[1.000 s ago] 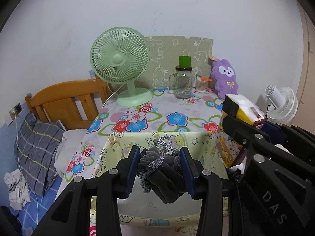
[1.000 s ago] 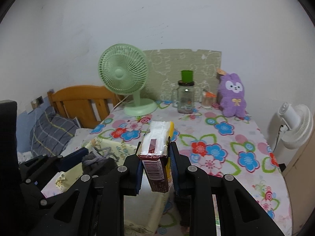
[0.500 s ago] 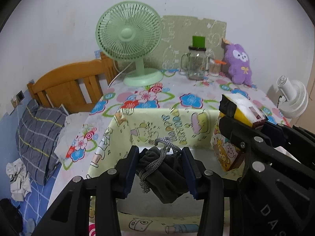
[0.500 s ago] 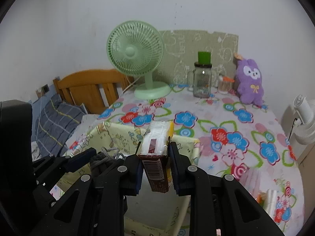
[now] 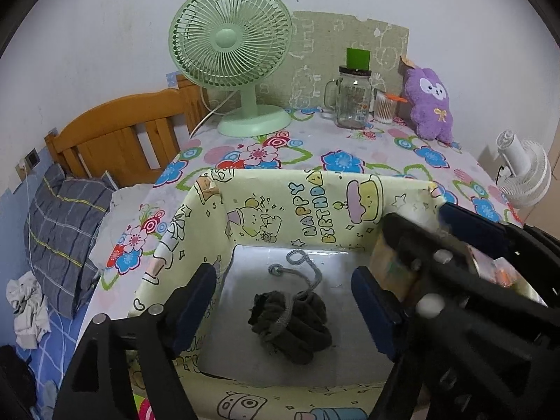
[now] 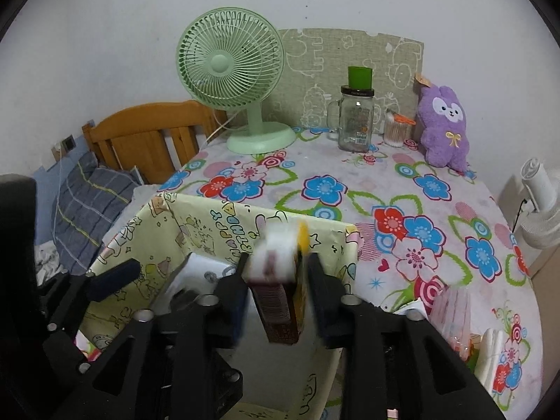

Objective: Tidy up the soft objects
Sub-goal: 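Open left tool to drop the pouch while right tool releases the carton into the box, then withdraw both tools from the box back toward the remaining items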

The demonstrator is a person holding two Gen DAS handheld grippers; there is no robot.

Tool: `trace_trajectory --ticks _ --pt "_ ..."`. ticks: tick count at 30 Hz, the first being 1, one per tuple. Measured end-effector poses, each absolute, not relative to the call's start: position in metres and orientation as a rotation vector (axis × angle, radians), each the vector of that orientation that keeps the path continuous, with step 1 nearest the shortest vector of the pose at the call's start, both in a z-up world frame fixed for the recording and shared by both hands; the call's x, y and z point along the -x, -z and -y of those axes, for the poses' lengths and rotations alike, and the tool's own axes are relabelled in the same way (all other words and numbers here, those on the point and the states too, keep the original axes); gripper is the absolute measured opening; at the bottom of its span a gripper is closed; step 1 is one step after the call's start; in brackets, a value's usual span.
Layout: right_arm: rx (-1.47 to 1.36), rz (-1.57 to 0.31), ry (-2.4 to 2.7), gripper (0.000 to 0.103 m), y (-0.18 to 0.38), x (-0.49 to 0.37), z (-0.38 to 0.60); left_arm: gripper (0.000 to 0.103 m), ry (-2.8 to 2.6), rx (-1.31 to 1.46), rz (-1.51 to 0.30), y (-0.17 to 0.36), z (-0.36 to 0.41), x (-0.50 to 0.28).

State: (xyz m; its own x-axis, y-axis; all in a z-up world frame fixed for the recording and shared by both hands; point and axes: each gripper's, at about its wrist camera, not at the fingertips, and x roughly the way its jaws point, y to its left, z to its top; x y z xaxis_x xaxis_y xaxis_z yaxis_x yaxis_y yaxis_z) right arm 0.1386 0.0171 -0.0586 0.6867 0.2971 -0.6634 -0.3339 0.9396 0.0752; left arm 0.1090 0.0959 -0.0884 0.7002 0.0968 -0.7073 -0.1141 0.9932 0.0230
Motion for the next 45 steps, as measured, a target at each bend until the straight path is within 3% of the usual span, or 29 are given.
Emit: trace_trajectory --ticks 1,3,6,13,30,45 --pt "0.052 -0.728 -0.350 0.061 0.057 -0.138 -0.016 0.086 -0.117 0.027 -0.786 0.087 -0.096 -0.109" --pt "0.047 -0.712 -0.347 0.069 0.055 -0.135 -0.014 0.088 -0.118 0.032 -0.783 0.085 -0.096 -0.107" --pt "0.056 -0.686 -0.344 0.076 0.048 -0.131 -0.011 0.094 -0.111 0.021 -0.775 0.079 -0.093 -0.103" --pt "0.053 -0.649 -0.331 0.090 0.032 -0.123 -0.002 0.097 -0.094 0.021 -0.727 0.062 -0.086 -0.094" --pt "0.023 -0.549 -0.298 0.103 -0.002 -0.091 0.036 0.103 -0.032 0.010 -0.636 0.030 -0.052 -0.069" --pt "-0.015 -0.526 -0.255 0.103 -0.011 -0.068 0.080 0.103 -0.003 -0.016 -0.594 0.020 -0.012 -0.051"
